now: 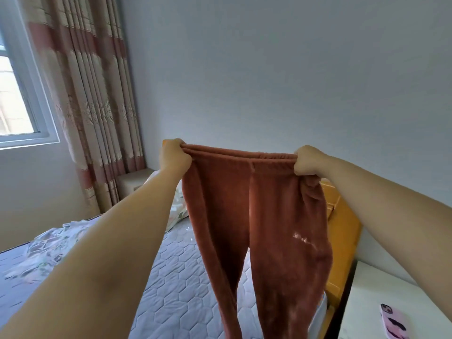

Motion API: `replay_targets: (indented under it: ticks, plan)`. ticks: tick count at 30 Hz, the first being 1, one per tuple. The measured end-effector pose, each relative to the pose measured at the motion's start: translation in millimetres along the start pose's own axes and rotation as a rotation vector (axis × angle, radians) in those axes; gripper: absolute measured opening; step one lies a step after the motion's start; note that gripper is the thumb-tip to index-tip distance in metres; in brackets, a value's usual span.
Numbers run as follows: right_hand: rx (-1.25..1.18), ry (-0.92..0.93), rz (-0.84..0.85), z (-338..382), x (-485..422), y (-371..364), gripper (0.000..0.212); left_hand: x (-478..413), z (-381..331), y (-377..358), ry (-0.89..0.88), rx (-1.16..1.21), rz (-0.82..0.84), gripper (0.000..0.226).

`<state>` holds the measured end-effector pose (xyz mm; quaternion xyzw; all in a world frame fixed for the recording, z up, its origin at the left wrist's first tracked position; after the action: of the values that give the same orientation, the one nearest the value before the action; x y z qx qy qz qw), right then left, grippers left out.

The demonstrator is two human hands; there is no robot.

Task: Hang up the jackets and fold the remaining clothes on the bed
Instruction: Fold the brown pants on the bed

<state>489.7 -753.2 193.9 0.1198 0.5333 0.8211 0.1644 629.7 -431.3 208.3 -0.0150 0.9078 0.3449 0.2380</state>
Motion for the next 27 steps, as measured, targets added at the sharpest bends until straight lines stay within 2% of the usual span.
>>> replay_targets:
  ticks: [3,7,9,13,16,21,25,27]
  plan:
    - [-0.45,0.11,0.272,38.5,9.4,-37.1,0.023,5.5,44.7,25.3,0.186,0.274,-0.141,0.018]
    - [-0.706,0.3,0.55,128.0,23.2,-77.5,0.026,19.1,75.9,71.5,0.309,0.505,-0.341,0.021]
    - [-0.77,0.4,0.67,176.9,32.4,-95.1,0.028,22.5,83.1,102.3,0.303,0.512,-0.418,0.023]
    - [-0.938,0.536,0.856,255.5,43.5,-121.2,0.065,25.6,106.6,168.5,0.293,0.388,-0.514,0.026]
    - [-0.991,0.597,0.886,288.6,40.8,-129.4,0.081,14.2,127.3,201.8,0.261,0.278,-0.521,0.027]
    - [-1.208,0.555,0.877,281.4,11.1,-145.8,0.075,-13.8,133.1,204.3,0.188,0.22,-0.523,0.019]
    - [-1.304,0.311,0.737,211.2,-36.3,-174.7,0.054,-42.6,132.0,137.9,0.189,0.044,-0.4,0.016]
    - [-1.312,0.202,0.709,167.8,-56.8,-193.2,0.03,-57.6,129.9,83.9,0.185,-0.099,-0.329,0.02]
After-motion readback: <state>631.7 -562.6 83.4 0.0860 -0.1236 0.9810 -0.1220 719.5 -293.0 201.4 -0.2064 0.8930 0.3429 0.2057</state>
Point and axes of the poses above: each hand's wrist, its own x-axis away from the middle knuckle, its own y-axis out of the back of the hand, z = x × y, the point moved 10 cm from there along -x, towards the middle knuckle, and after that the axes turned 11 degrees about z, right-handed, at the moved point
